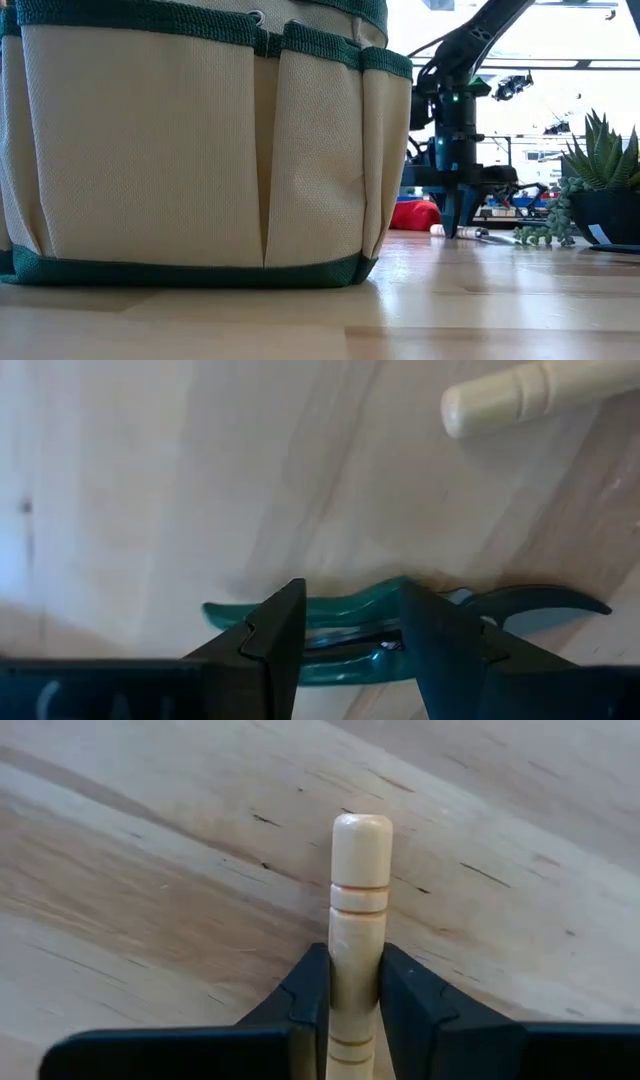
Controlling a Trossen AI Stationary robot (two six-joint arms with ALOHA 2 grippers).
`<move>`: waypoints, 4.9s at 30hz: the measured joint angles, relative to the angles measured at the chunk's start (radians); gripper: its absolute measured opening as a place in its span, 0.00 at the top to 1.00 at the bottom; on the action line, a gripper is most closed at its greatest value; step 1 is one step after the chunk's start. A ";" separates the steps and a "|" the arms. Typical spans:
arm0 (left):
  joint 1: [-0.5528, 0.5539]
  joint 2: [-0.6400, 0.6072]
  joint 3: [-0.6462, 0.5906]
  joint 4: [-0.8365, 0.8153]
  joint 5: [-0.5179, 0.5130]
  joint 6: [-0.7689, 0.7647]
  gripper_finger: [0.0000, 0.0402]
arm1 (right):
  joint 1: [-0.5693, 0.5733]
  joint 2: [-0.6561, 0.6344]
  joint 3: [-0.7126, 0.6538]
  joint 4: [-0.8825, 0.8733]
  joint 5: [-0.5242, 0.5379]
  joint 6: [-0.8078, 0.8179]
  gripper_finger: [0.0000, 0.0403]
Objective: Pick & Place Garden tools in Gardening bag
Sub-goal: Put the top right brown trowel into the gardening bag
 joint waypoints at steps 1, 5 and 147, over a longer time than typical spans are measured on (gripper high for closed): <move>0.000 0.000 -0.006 0.004 0.003 0.000 0.62 | 0.007 -0.005 0.003 0.005 0.009 -0.010 0.87; 0.000 0.000 -0.018 0.005 0.055 0.000 0.62 | 0.027 -0.052 0.020 0.027 0.065 -0.029 0.87; 0.000 -0.002 -0.018 0.351 0.326 -0.048 0.62 | 0.669 -0.134 -0.038 1.374 -0.254 -0.561 0.87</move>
